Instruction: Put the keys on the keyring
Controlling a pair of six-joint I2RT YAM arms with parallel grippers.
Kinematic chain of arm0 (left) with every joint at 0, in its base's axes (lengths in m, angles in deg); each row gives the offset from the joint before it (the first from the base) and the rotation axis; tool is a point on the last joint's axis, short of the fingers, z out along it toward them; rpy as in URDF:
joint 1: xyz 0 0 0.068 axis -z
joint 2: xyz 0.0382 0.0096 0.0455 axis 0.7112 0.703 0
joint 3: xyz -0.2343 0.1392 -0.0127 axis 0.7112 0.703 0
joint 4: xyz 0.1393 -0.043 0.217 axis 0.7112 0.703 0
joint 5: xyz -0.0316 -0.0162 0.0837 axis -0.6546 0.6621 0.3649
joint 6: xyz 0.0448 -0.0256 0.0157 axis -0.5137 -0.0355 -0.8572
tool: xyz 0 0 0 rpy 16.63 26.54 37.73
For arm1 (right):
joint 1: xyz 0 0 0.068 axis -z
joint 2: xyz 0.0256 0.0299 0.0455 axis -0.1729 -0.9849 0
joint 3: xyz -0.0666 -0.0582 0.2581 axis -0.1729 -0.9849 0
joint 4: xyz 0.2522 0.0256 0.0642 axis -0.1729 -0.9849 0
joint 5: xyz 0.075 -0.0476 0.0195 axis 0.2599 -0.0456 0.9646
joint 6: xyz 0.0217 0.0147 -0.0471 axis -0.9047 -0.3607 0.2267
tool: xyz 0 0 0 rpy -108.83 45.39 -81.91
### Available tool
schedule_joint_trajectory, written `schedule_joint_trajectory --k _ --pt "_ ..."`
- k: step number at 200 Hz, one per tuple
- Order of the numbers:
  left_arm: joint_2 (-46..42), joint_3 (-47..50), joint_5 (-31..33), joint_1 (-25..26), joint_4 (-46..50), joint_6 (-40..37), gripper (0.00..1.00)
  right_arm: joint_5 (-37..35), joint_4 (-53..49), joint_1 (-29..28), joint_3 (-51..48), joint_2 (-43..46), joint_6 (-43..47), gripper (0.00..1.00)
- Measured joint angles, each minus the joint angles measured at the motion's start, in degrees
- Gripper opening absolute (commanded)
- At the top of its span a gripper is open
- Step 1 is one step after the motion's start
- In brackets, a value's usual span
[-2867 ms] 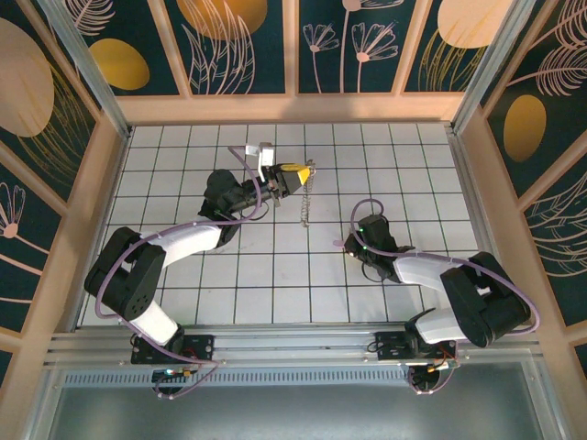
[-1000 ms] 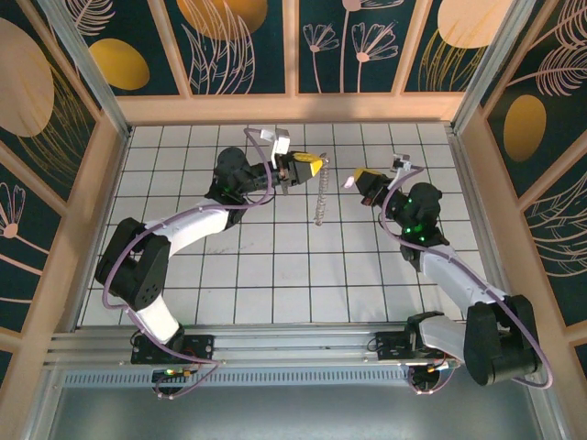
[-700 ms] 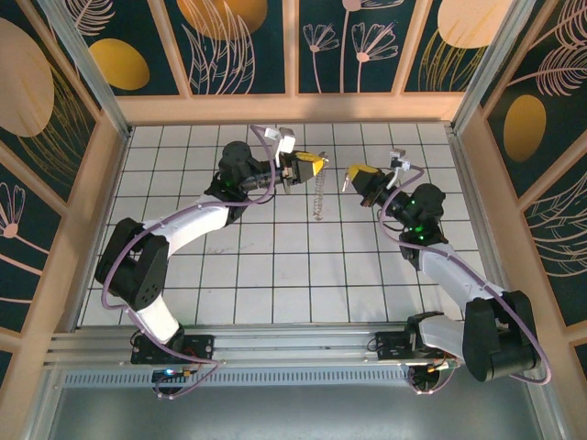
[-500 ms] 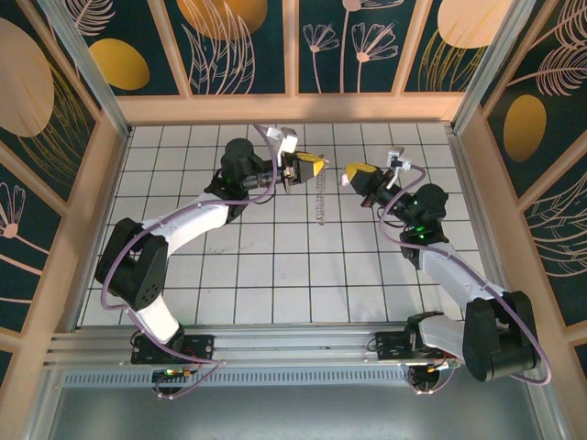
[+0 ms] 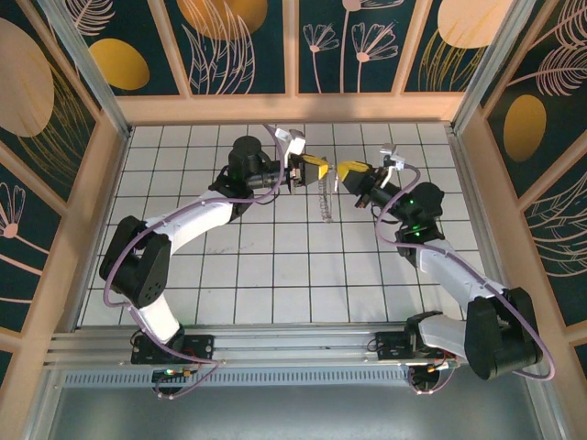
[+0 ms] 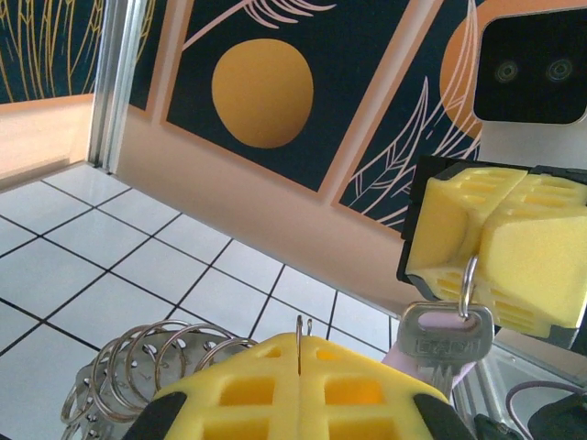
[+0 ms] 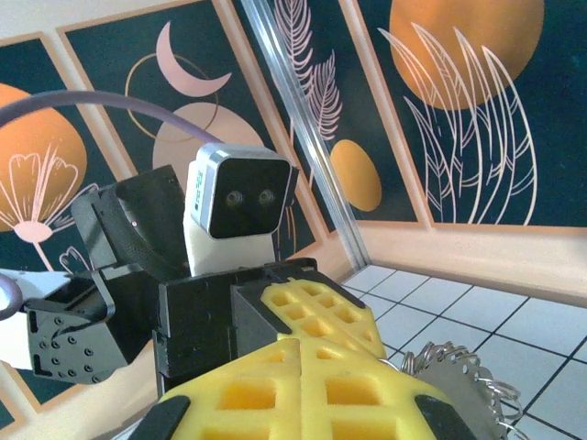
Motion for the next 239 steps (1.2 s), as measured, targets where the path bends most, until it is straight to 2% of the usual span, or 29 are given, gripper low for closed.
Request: schedule_joint_trajectory --k 109,239 --pt "0.0 0.0 -1.4 0.3 0.7 -0.9 0.00 -3.0 -3.0 0.0 0.0 -0.1 4.3 0.00" --pt "-0.7 0.0 -3.0 1.7 1.7 -2.9 0.00 -2.8 -3.5 0.1 0.0 -0.2 5.2 0.00"
